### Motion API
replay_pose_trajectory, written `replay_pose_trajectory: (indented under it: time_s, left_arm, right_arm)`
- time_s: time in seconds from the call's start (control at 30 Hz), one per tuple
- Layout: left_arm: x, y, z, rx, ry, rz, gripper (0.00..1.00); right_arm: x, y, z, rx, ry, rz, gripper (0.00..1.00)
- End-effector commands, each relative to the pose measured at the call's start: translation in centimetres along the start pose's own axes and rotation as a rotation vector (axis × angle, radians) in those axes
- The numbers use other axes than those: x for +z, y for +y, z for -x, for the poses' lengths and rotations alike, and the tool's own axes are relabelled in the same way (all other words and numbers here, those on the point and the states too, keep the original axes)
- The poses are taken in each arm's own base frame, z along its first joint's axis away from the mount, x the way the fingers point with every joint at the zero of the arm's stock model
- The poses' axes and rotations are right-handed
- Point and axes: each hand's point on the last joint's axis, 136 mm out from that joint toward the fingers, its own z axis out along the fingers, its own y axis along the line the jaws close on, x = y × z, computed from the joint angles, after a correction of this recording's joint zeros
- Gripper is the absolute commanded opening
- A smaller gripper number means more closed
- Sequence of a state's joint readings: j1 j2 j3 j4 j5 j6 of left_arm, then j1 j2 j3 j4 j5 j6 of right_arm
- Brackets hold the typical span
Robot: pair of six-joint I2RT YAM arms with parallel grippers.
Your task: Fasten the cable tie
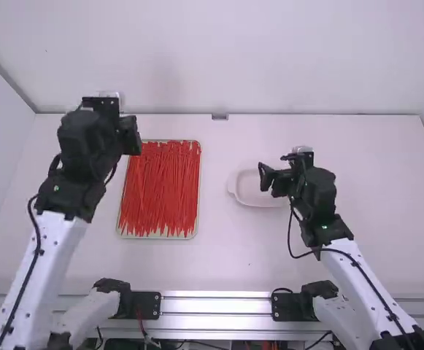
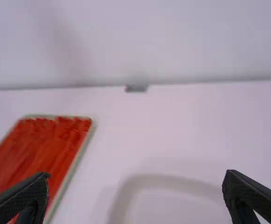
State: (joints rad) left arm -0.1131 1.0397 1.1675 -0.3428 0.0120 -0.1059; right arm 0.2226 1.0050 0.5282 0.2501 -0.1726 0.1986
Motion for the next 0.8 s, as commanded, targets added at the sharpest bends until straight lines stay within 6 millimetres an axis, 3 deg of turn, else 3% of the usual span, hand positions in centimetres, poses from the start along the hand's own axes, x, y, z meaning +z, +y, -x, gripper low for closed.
replay_pose_trajectory:
  time_s: [0.0, 0.07, 0.27, 0.57, 0.77]
  left_arm:
    - [-0.7, -0.9, -2.3, -0.009, -0.001, -0.062, 0.02]
    - [-1.6, -0.9, -3.1, -0.050, -0.049, -0.072, 0.02]
    - [-2.6, -4.1, -4.4, -0.066, -0.153, -0.283, 0.02]
    - [-3.1, -8.8, -3.1, -0.148, -0.253, -0.615, 0.02]
    - [-2.4, -11.7, -2.4, -0.194, -0.257, -0.782, 0.02]
  right_arm:
    - [-0.2, 3.0, 1.8, -0.012, -0.035, 0.147, 0.99]
    - [-0.5, 4.7, 2.6, -0.032, -0.065, 0.226, 0.99]
    - [-1.3, 9.1, 4.1, -0.065, -0.141, 0.374, 0.99]
    - [-3.2, 15.2, 5.4, -0.127, -0.240, 0.545, 0.99]
    - [-3.4, 16.9, 6.1, -0.121, -0.300, 0.535, 0.99]
